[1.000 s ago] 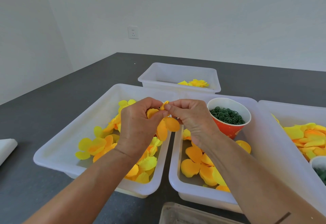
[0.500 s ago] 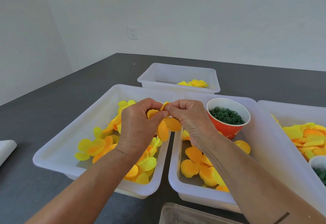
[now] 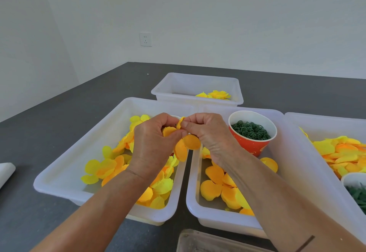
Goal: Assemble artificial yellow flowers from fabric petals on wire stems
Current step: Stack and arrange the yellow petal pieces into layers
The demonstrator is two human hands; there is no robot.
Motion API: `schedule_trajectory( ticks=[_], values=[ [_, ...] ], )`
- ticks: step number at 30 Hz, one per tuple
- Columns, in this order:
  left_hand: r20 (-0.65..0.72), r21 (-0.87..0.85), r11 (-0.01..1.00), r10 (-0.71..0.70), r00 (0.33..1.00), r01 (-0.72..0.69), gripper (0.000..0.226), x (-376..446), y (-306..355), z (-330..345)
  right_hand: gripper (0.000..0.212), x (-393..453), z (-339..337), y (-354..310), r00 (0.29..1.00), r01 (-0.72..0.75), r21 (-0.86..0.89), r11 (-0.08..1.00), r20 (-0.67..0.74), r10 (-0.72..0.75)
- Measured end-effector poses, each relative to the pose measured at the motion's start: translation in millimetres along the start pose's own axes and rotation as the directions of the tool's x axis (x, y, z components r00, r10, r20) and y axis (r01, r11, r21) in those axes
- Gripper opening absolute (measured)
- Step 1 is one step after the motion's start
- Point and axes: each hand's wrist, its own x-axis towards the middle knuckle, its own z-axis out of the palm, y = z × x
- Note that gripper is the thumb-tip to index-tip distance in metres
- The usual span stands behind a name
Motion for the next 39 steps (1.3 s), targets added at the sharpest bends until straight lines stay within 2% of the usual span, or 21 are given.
schedule_trajectory(
  ticks=[5,9,12,15,21,24,28,33,37,39],
  values=[
    [0.005,-0.022,1.000,-0.013,1.000,0.013,0.013,3,-4,1,0.018,2,2,2,0.998,0.064,-0.124,0.990,0.013,-0.063],
    [0.008,-0.127,0.985,-0.116,0.993,0.116,0.009,7,-8,0,0.016,4,3,6,0.991,0.136,-0.275,0.952,0.042,-0.129],
    [0.027,-0.142,0.976,-0.165,0.986,0.167,0.009,8,-8,0,0.016,3,3,6,0.985,0.175,-0.287,0.942,0.061,-0.164],
    [0.041,-0.132,0.978,-0.157,0.987,0.161,0.017,7,-6,2,0.024,2,6,5,0.974,0.227,-0.304,0.925,0.058,-0.220],
    [0.053,-0.127,0.987,-0.093,0.994,0.099,0.025,7,-4,0,0.010,1,10,8,0.949,0.310,-0.301,0.902,0.038,-0.313],
    [0.011,-0.062,0.991,-0.120,0.993,0.120,0.027,8,-6,1,0.007,1,9,11,0.946,0.313,-0.302,0.900,0.009,-0.325],
    [-0.006,-0.005,0.992,-0.123,0.992,0.123,0.008,6,-3,1,0.005,2,4,11,0.957,0.269,-0.250,0.930,-0.043,-0.288],
    [-0.044,0.137,0.989,-0.040,0.998,0.045,0.006,6,-3,0,0.008,-3,1,7,0.955,0.282,-0.264,0.922,-0.019,-0.297],
    [-0.025,0.294,0.951,0.113,0.993,-0.101,0.010,4,-2,4,0.019,-3,2,7,0.956,0.265,-0.304,0.915,-0.043,-0.292],
    [-0.025,0.294,0.951,0.102,0.994,-0.090,0.009,5,-2,5,0.020,-3,3,8,0.950,0.284,-0.335,0.898,-0.026,-0.310]
  ],
)
